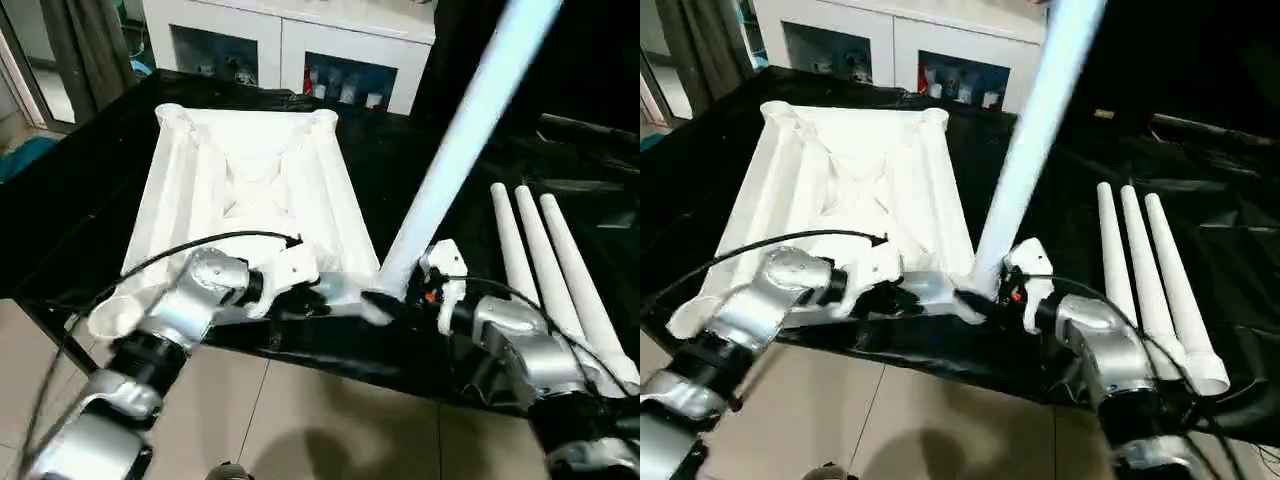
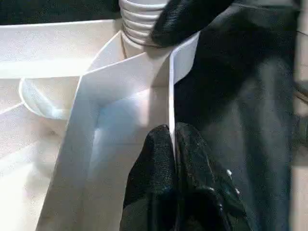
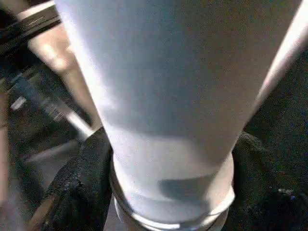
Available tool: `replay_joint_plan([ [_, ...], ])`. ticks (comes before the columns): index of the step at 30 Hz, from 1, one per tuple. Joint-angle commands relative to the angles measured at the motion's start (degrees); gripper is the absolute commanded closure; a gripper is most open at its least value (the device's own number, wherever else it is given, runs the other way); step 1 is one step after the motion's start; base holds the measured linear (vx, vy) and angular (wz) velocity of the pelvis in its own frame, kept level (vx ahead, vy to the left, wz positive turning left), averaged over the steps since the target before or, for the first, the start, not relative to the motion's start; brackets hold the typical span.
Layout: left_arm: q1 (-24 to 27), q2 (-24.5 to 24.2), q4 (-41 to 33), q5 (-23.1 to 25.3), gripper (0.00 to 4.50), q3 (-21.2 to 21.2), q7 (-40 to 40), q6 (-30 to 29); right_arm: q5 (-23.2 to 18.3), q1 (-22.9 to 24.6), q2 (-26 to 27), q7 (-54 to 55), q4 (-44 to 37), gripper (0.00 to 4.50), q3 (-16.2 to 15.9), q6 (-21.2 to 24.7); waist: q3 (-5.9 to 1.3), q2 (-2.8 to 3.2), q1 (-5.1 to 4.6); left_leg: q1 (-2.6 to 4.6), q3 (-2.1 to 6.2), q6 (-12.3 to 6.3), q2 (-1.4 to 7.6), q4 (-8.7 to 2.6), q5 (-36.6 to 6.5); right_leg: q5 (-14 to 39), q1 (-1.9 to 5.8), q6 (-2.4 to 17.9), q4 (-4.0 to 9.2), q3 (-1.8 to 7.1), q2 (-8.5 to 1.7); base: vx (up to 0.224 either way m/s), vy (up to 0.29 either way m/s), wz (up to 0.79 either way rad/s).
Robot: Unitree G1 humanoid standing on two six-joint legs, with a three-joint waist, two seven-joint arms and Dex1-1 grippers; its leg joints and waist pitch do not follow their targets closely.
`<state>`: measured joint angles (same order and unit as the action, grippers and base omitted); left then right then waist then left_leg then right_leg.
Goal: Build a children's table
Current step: Rotate leg to tighten
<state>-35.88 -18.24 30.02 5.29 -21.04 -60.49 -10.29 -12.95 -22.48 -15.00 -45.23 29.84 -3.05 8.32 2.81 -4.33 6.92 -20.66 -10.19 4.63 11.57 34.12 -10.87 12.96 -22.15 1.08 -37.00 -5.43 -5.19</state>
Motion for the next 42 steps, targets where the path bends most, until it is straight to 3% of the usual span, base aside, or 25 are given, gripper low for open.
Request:
replay_joint_plan([
  [1,-1.6,2.0,1.7,0.4,4.5,1.4,4.8,-1.2,-0.3,-0.4,1.0,6.5,4.4,1.72,2.9,0.4,-3.21,0.52,-0.14,0.42,0.54,-0.08,2.14,-4.2,-8.3,5.4,2.91,12.2,4.83,3.51,-4.19,0.0,0.0,0.0],
  [3,-3.4,5.5,4.6,0.2,4.5,3.1,10.6,-4.0,-0.5,-2.1,4.1,15.1,9.4,1.73,5.7,-0.8,-3.09,0.75,-0.5,0.8,0.68,1.49,2.16,-4.47,-11.5,11.2,2.64,10.7,5.48,3.55,-4.32,0.0,0.0,0.0],
  [4,-4.3,7.1,6.3,0.4,4.5,3.8,14.0,-5.4,-0.7,-3.0,5.3,18.7,11.5,1.73,6.8,-1.3,-3.19,0.98,-0.44,0.82,0.8,1.78,2.15,-4.46,-11.4,11.4,2.71,10.4,5.46,3.54,-4.35,0.0,0.0,0.0],
  [6,-6.4,10.5,9.8,0.3,4.5,5.6,20.7,-7.1,-0.7,-5.0,7.5,25.4,15.9,1.73,8.3,-2.6,-3.26,0.83,-0.6,0.89,0.72,2.02,2.04,-4.4,-11.0,10.8,2.54,10.3,5.48,3.61,-4.19,0.0,0.0,0.0],
  [7,-7.7,12.9,12.0,0.3,4.5,6.7,25.4,-8.3,-0.2,-6.7,9.0,30.3,18.7,1.73,9.2,-3.4,-3.38,1.12,-0.6,0.73,0.77,2.13,2.04,-4.36,-10.1,9.0,2.72,10.6,5.29,3.63,-4.21,0.0,0.0,0.0],
  [8,-8.4,14.2,13.1,0.4,4.5,7.2,27.9,-8.9,0.0,-7.7,9.9,33.1,20.3,1.73,9.8,-3.8,-3.44,0.96,-0.73,0.72,0.72,2.12,1.89,-4.3,-9.3,7.2,2.64,10.7,5.11,3.58,-3.95,0.0,0.0,0.0],
  [10,-9.1,16.8,14.0,1.2,4.5,6.5,30.4,-8.7,-0.8,-10.4,11.9,37.5,23.6,1.73,11.4,-3.6,-3.58,0.77,-0.51,0.48,0.63,1.05,1.75,-4.1,-8.2,5.0,3.0,10.7,4.98,3.6,-3.98,0.0,0.0,0.0],
  [13,-9.0,18.9,13.1,0.7,4.5,6.1,29.9,-8.8,-0.1,-12.4,12.9,38.5,25.5,1.73,11.2,-3.9,-3.71,0.81,-0.5,0.32,0.56,-0.87,1.72,-4.0,-5.9,0.4,3.12,10.9,4.58,3.49,-3.8,0.0,0.0,0.0],
  [15,-8.8,18.9,12.8,2.1,4.5,4.6,29.2,-7.2,0.8,-13.3,13.3,37.3,26.9,1.73,10.5,-5.2,-3.69,0.75,-0.55,0.27,0.56,-1.52,1.71,-4.02,-5.8,0.2,3.18,10.9,4.64,3.43,-3.79,0.0,0.0,0.0],
  [16,-8.5,18.8,12.6,2.1,4.5,4.4,28.6,-7.4,0.8,-13.4,13.4,36.0,27.0,1.17,10.4,-6.0,-3.68,0.81,-0.55,0.32,0.53,-1.61,1.75,-4.03,-6.0,0.4,3.14,11.0,4.69,3.43,-3.83,0.0,0.0,0.0],
  [17,-8.5,18.8,12.6,2.1,4.5,4.4,28.6,-7.4,0.8,-13.4,13.4,36.0,27.0,1.03,10.4,-6.0,-3.55,0.47,-0.63,0.25,0.46,-1.74,1.73,-4.04,-6.5,1.2,3.12,10.9,4.86,3.44,-3.83,0.0,0.0,0.0],
  [20,-8.3,17.5,13.3,2.2,4.5,3.7,27.3,-6.4,0.0,-14.5,13.4,33.0,28.2,0.96,11.0,-8.2,-3.43,0.61,-0.73,0.22,0.61,-1.73,1.88,-4.28,-8.5,5.1,3.08,10.5,5.2,3.45,-4.02,0.0,0.0,0.0],
  [21,-7.9,16.3,12.9,2.0,4.5,3.3,25.5,-5.8,-0.7,-14.7,13.0,31.3,27.5,0.68,11.4,-8.8,-3.37,0.78,-0.85,0.36,0.62,-1.63,1.92,-4.33,-9.0,5.8,2.91,10.4,5.34,3.43,-3.98,0.0,0.0,0.0],
  [23,-7.7,15.7,12.6,1.8,4.5,3.2,24.5,-5.9,-1.2,-14.8,12.8,30.2,26.9,0.68,11.6,-9.2,-3.35,0.76,-1.01,0.31,0.62,-1.71,1.94,-4.36,-9.3,6.2,2.95,10.6,5.33,3.44,-3.98,0.0,0.0,0.0],
  [24,-7.3,15.0,12.2,1.6,4.5,3.1,23.0,-5.6,-1.3,-14.7,12.3,28.3,26.0,0.68,11.4,-9.6,-3.35,1.31,-1.07,0.38,0.65,-1.61,1.94,-4.37,-9.4,6.3,2.9,10.8,5.37,3.48,-4.03,0.0,0.0,0.0],
  [27,-6.4,13.6,11.4,1.3,4.5,3.2,20.1,-5.1,-0.7,-13.7,10.7,23.5,23.7,0.68,10.0,-9.9,-3.42,1.04,-1.31,0.28,0.61,-2.01,2.0,-4.27,-8.9,5.3,3.02,11.3,5.27,3.48,-3.97,0.0,0.0,0.0],
  [30,-4.2,9.7,9.3,0.4,4.5,1.9,12.3,-1.6,0.4,-9.5,6.0,12.3,16.2,0.68,5.9,-8.7,-3.53,0.96,-1.14,0.08,0.61,-3.97,2.07,-4.04,-5.7,-0.1,3.34,12.0,4.74,3.39,-3.82,0.0,0.0,0.0],
  [32,-2.8,7.4,7.1,-0.7,4.5,1.1,7.3,-0.3,1.3,-6.5,2.3,6.1,11.6,0.68,3.1,-8.1,-3.46,0.99,-1.05,0.12,0.52,-4.86,2.12,-3.99,-5.1,0.0,3.28,12.4,4.77,3.42,-3.99,0.0,0.0,0.0],
  [37,-0.4,3.1,2.1,-3.5,4.5,-0.2,-2.2,-0.4,2.6,-3.0,-3.6,-3.5,7.1,0.68,0.0,-9.4,-3.29,1.15,-0.93,0.3,0.45,-4.6,2.27,-4.15,-6.4,2.1,3.07,13.1,4.94,3.39,-3.95,0.0,0.0,0.0],
  [42,0.4,2.1,0.3,-3.7,4.5,-0.1,-4.9,-0.2,1.9,-2.8,-5.6,-7.3,4.5,0.68,-0.7,-8.6,-3.29,1.17,-0.67,0.4,0.39,-3.89,2.38,-4.18,-6.5,2.5,2.97,13.4,4.92,3.53,-3.97,0.0,0.0,0.0],
])
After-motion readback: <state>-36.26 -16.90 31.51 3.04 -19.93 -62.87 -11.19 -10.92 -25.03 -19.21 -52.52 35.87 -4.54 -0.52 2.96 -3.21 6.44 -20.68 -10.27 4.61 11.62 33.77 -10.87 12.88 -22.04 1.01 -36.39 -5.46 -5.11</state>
